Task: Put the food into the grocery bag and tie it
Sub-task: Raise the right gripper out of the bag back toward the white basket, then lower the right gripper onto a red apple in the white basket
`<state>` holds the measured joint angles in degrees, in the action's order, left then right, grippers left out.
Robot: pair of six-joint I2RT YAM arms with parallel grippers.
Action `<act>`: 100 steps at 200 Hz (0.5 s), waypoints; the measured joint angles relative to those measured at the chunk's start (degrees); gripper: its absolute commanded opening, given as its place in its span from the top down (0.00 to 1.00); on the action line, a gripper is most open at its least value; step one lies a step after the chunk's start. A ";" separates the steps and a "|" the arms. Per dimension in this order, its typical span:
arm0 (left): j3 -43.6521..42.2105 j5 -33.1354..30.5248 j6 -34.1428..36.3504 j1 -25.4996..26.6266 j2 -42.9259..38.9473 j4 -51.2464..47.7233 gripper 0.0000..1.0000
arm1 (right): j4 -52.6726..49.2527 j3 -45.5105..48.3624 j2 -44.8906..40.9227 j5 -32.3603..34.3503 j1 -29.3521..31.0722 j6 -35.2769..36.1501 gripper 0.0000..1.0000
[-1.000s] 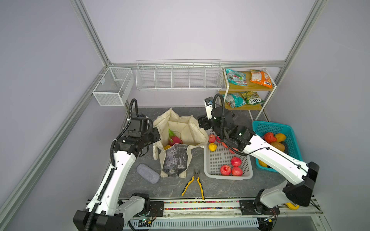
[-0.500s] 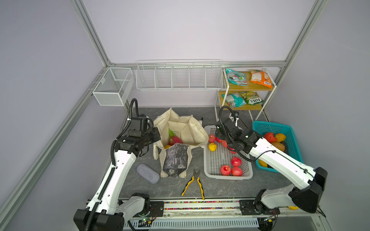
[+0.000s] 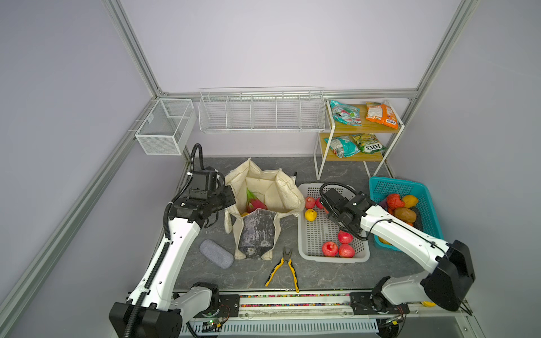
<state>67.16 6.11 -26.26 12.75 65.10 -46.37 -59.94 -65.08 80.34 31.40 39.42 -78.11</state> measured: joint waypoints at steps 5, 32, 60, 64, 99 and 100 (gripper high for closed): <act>0.00 0.00 0.00 0.00 0.00 0.00 1.00 | -0.09 0.20 0.04 -0.52 -0.26 -0.22 0.11; 0.00 0.02 -0.02 0.00 0.00 0.00 1.00 | -0.26 0.28 0.72 -2.82 -1.68 -0.98 0.11; 0.00 0.24 -0.02 0.00 0.11 0.04 1.00 | -0.20 1.11 1.75 -4.55 -2.69 -1.14 0.12; 0.00 0.24 -0.02 0.00 0.13 0.02 1.00 | -0.22 1.27 1.90 -4.79 -2.82 -1.16 0.12; 0.22 0.39 -0.04 0.00 0.79 0.07 1.00 | 0.00 2.03 4.22 -6.67 -3.74 -1.16 0.11; 0.24 0.39 -0.04 0.00 0.83 0.07 1.00 | 0.00 2.03 4.35 -6.80 -3.78 -1.18 0.11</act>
<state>67.40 6.50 -26.30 12.75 65.93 -46.30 -59.94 -63.05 84.68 24.60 35.64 -79.29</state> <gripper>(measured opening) 0.048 0.887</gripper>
